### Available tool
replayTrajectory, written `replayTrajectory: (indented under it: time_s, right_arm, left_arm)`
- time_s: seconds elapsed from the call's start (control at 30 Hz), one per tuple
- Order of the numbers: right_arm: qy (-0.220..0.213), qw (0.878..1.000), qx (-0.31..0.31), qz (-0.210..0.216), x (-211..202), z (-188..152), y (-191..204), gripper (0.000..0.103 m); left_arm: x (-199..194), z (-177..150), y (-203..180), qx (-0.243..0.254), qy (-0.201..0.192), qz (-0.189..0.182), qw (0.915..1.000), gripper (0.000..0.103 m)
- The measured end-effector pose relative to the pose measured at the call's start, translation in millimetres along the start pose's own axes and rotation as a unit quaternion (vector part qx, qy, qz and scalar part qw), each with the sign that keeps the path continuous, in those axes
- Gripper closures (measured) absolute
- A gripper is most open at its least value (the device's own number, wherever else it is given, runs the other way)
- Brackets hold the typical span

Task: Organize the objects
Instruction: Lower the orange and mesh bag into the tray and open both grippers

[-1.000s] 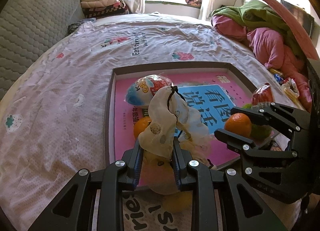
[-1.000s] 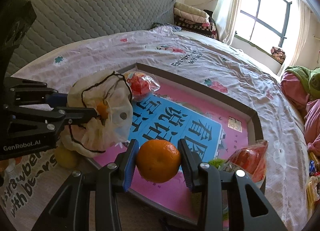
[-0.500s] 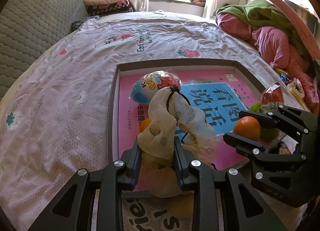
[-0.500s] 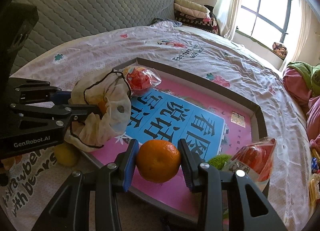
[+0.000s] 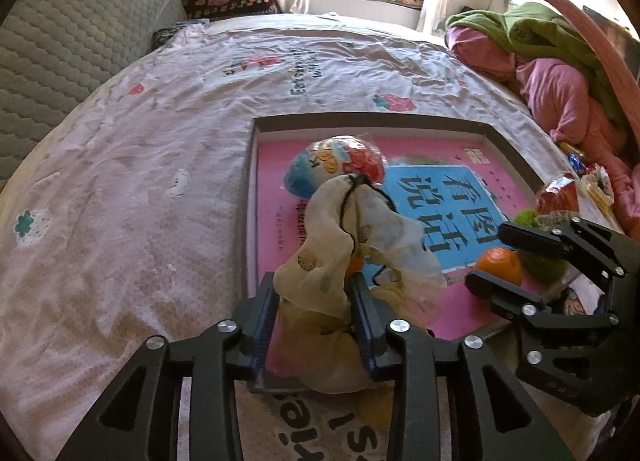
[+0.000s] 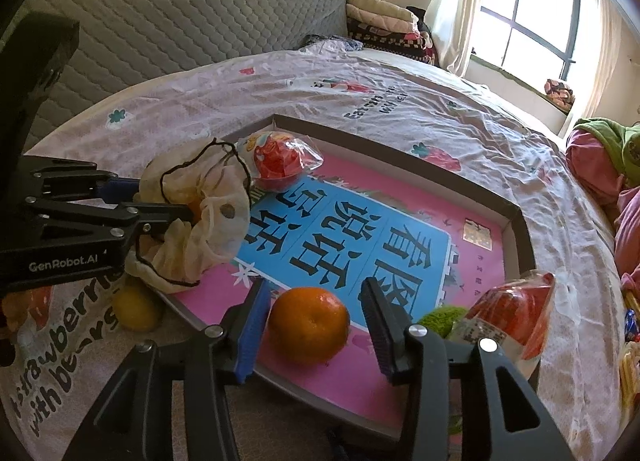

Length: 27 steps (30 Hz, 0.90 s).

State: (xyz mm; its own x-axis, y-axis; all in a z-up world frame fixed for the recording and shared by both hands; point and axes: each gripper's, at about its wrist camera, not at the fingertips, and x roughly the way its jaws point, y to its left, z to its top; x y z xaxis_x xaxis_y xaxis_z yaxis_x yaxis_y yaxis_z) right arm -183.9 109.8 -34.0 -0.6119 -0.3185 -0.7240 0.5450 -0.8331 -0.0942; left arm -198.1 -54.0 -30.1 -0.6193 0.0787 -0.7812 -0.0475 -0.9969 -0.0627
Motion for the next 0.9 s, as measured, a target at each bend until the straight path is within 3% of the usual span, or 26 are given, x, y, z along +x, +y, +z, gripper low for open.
replayTrajectory:
  time_s: [0.33,0.5,0.7,0.77,0.9]
  right_arm:
    - [-0.025,1.0,0.013,0.002,-18.1,7.9,-6.1,0.051]
    - [-0.039,0.999,0.018,0.0,-29.4,12.4,-8.0,0.043]
    - [-0.057,0.998,0.025,-0.003,-44.5,14.5,-9.8,0.043]
    - [-0.062,0.998,0.027,-0.004,-50.5,14.5,-9.8,0.043]
    - [-0.074,0.997,0.035,-0.006,-65.3,13.4,-10.1,0.039]
  left_arm:
    - [-13.3,4.4,-1.0,0.006,-0.019,-0.006,0.9998,0.043]
    - [-23.4,6.9,1.8,0.0,-0.034,-0.009,0.9994,0.043]
    - [-42.3,10.0,3.9,-0.002,-0.062,0.0,0.9981,0.043]
    - [-47.9,9.5,2.8,0.0,-0.069,0.004,0.9976,0.037]
    - [-61.0,5.4,-1.5,0.006,-0.081,0.008,0.9967,0.035]
